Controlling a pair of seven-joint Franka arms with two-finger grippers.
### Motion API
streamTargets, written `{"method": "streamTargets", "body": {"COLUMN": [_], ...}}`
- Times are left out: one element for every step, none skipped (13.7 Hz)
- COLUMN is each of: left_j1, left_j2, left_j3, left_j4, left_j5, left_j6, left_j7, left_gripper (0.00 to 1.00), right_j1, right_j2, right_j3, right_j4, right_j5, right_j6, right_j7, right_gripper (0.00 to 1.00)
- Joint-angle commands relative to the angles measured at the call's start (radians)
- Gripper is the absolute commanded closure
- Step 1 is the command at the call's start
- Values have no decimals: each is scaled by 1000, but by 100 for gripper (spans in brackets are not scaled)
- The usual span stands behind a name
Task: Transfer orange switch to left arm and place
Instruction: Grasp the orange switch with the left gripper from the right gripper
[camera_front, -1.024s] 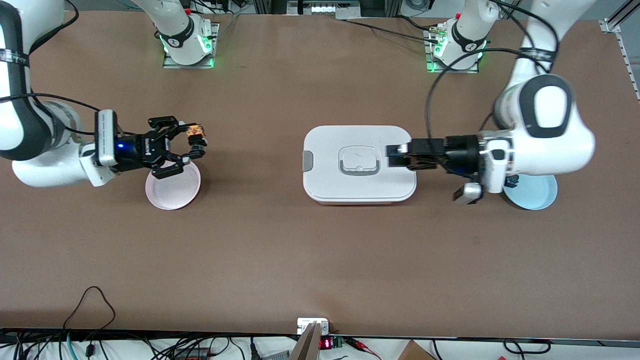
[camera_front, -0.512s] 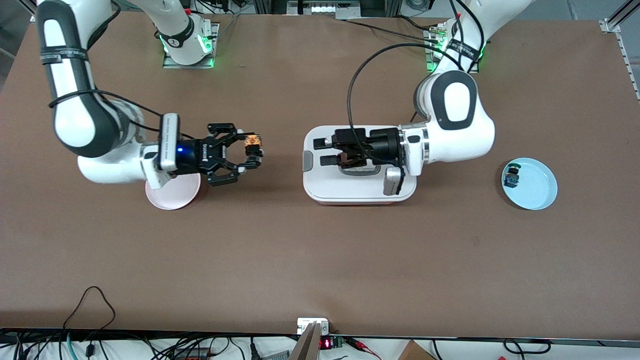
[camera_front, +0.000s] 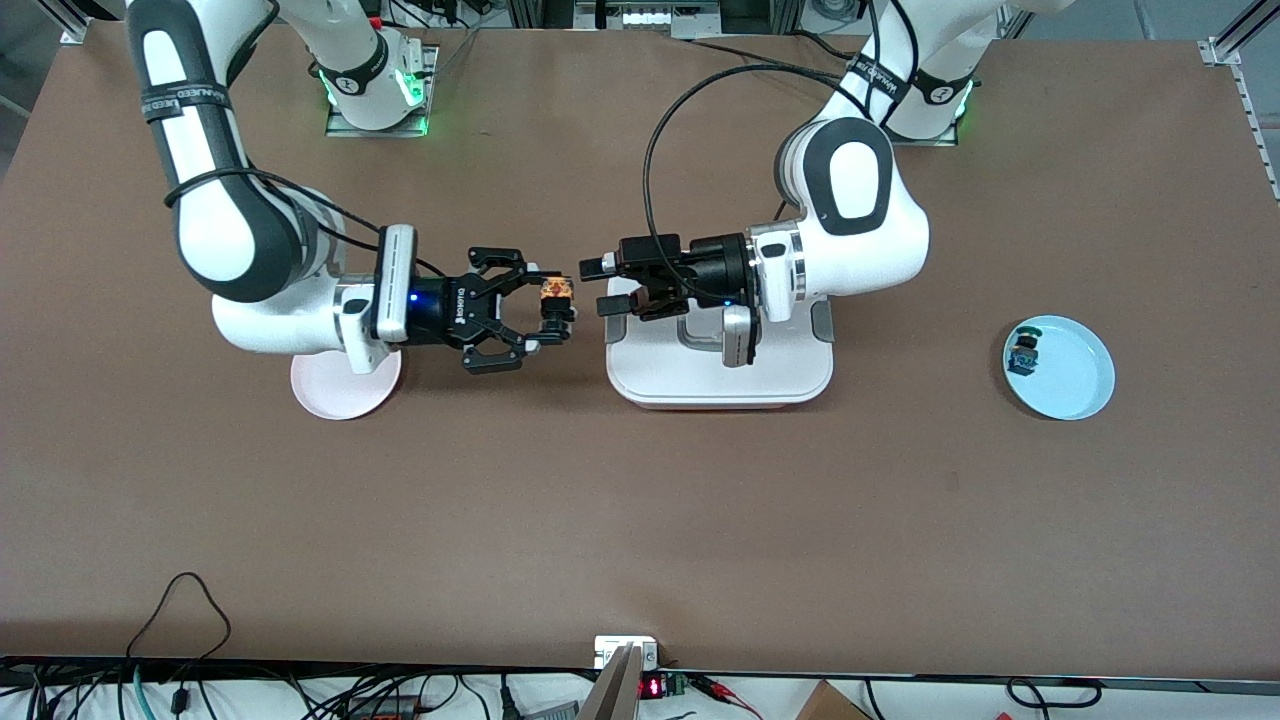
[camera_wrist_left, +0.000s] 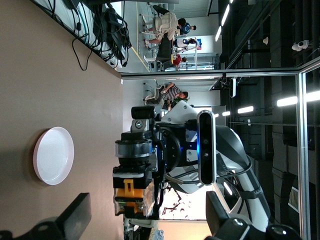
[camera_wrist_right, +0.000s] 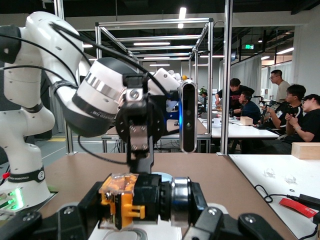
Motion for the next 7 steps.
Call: {"method": "streamTargets", "body": {"left_j1": [-19,-19,-19,-17,-16,-13,-10], "left_j2": [7,7,13,17,17,17,16], "left_j3": [9,9,7,7,7,7,9], "left_j4": [-8,-10,-8,-8,-8,-8,-8], "left_j5": [-59,-61,-63,-64,-66,-66,-66], "left_j6": [10,10,10,10,10,10,10], "left_j7": [84,101,118,119,119,119,119], "left_gripper": [4,9,19,44,55,58,63], "right_j1": [37,44,47,50,52,52,56], "right_j2": [-5,-5,-5,-5,-5,-5,-5], "right_j3": [-7,-7,-7,-7,-7,-7,-5], "right_j4": [3,6,8,10,10,11,16], "right_j5": [35,36,36,38,43,43,43], "right_j6": [49,63,71,75,77,86,95], "right_j7": [29,33,44,46,46,46,47], "right_gripper": [100,100,100,100,100,100,100]}}
